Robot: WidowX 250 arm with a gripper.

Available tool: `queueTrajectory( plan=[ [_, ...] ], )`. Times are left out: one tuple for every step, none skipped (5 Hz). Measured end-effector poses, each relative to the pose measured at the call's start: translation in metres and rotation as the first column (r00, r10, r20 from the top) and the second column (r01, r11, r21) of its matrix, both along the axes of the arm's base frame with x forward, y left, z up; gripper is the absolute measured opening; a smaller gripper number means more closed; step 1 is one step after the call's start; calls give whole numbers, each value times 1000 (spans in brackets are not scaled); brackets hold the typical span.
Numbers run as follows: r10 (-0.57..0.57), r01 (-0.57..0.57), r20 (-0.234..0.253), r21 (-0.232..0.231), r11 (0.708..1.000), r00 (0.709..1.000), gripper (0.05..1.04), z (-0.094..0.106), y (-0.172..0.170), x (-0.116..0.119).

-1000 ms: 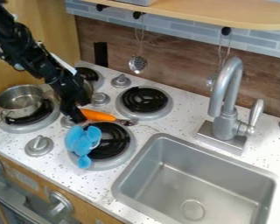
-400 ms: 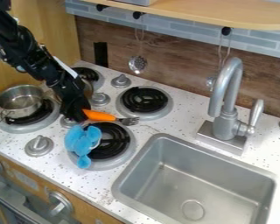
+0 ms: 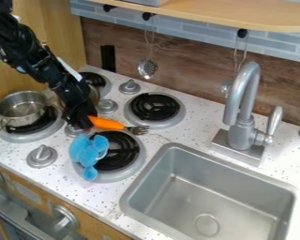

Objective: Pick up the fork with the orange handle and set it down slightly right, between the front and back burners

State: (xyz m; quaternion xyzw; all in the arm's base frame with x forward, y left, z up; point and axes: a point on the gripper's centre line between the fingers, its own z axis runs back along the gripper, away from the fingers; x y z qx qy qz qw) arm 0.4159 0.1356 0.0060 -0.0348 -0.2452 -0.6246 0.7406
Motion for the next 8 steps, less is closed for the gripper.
queueTrajectory(
  plan=[
    [-88,88,-8,5,996,996,443,5,2,-7],
    [-145,145,8,-1,989,989,442,20,1,-20],
    [-184,184,-3,-28,982,983,441,22,-7,-25],
    [-184,183,-8,-53,982,983,441,24,-10,-26],
    [-165,165,11,-53,985,986,441,32,-9,-18],
    [-138,141,54,-39,989,989,441,51,-2,-3],
    [-100,105,48,-101,989,994,441,52,1,8],
    [-51,61,54,-204,977,997,441,58,6,23]
  ],
)
